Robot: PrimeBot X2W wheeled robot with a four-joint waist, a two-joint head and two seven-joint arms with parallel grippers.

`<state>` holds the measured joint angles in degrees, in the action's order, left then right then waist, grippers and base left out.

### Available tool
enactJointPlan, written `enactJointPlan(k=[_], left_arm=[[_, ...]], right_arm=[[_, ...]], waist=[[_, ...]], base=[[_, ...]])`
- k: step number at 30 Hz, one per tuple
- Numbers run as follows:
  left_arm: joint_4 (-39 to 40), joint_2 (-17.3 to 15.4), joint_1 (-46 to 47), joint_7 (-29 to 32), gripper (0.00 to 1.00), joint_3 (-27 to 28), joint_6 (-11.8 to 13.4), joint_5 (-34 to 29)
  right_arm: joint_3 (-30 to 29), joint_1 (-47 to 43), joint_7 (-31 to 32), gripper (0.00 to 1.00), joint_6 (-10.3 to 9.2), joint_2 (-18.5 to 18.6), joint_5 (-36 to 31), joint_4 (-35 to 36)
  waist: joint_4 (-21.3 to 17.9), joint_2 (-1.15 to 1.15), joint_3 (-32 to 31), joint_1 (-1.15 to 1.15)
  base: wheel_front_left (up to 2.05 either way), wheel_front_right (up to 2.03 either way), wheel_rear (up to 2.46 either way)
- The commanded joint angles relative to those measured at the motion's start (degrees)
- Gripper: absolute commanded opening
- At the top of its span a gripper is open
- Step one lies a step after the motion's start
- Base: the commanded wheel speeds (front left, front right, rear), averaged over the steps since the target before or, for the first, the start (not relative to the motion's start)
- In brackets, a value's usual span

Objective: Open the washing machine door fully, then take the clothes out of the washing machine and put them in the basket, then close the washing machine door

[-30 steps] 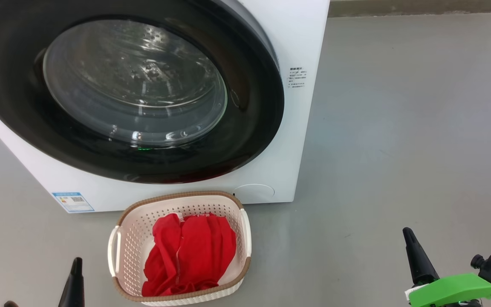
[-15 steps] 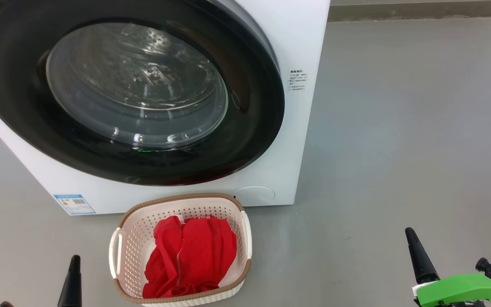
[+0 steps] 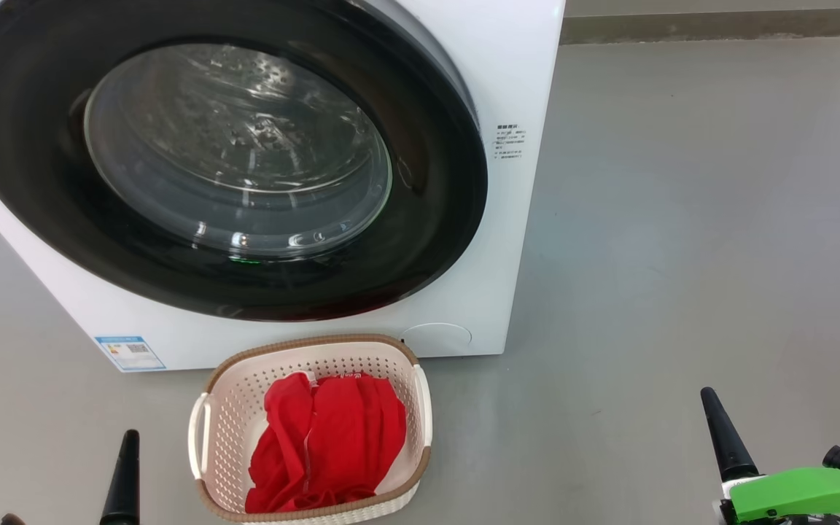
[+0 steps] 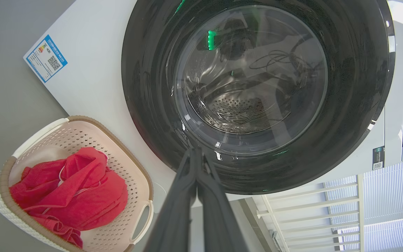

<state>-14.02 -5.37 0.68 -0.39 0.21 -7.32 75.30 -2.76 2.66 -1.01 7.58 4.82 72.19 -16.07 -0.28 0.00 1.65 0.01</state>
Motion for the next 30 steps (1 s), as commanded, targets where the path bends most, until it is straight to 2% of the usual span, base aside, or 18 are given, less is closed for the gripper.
enactJointPlan(k=[1, 30], left_arm=[[1.0, -0.7, 2.9, 0.5, 0.00, 1.9, -0.1, 1.4], [0.1, 1.4, 5.1, 5.3, 0.00, 4.8, -0.2, 15.3]], right_arm=[[0.5, 2.6, 0.6, 0.00, -0.05, 0.1, 1.8, 1.7], [-1.8, 3.3, 5.4, 0.00, -0.08, -0.7, 18.4, 2.1]], waist=[[0.0, 0.00, -0.1, 0.00], [0.2, 0.00, -1.3, 0.00]], base=[[0.00, 0.00, 0.00], [0.00, 0.00, 0.00]])
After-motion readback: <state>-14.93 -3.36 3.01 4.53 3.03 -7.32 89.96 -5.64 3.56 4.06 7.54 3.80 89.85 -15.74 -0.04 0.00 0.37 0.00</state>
